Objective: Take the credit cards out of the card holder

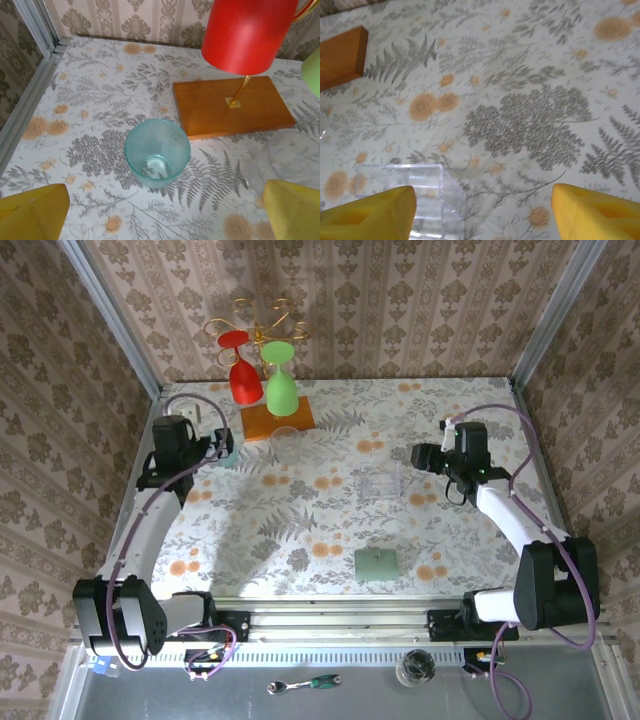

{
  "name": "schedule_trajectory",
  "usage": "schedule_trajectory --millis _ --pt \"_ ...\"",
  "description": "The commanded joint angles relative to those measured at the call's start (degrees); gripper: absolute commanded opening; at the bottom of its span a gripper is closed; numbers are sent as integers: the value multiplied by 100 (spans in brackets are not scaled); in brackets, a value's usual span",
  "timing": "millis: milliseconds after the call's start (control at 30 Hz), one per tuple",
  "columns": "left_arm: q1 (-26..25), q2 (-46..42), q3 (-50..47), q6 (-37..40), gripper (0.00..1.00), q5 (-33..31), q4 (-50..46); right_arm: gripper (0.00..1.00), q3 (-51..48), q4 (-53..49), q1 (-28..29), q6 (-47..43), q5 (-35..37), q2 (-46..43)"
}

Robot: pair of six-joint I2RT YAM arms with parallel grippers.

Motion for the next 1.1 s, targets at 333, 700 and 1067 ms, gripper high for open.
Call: schedule_trajectory --millis 333,700,1067 --pt "211 559 1030 253 100 865 -2007 48 1198 -1663 809 370 246 1184" --pt "314 512 777 -59 100 742 -2089 33 1849 -2099 852 545 588 1858" --pt "475 742 784 21 100 986 -1931 28 2073 -2123 940 482 379 2258"
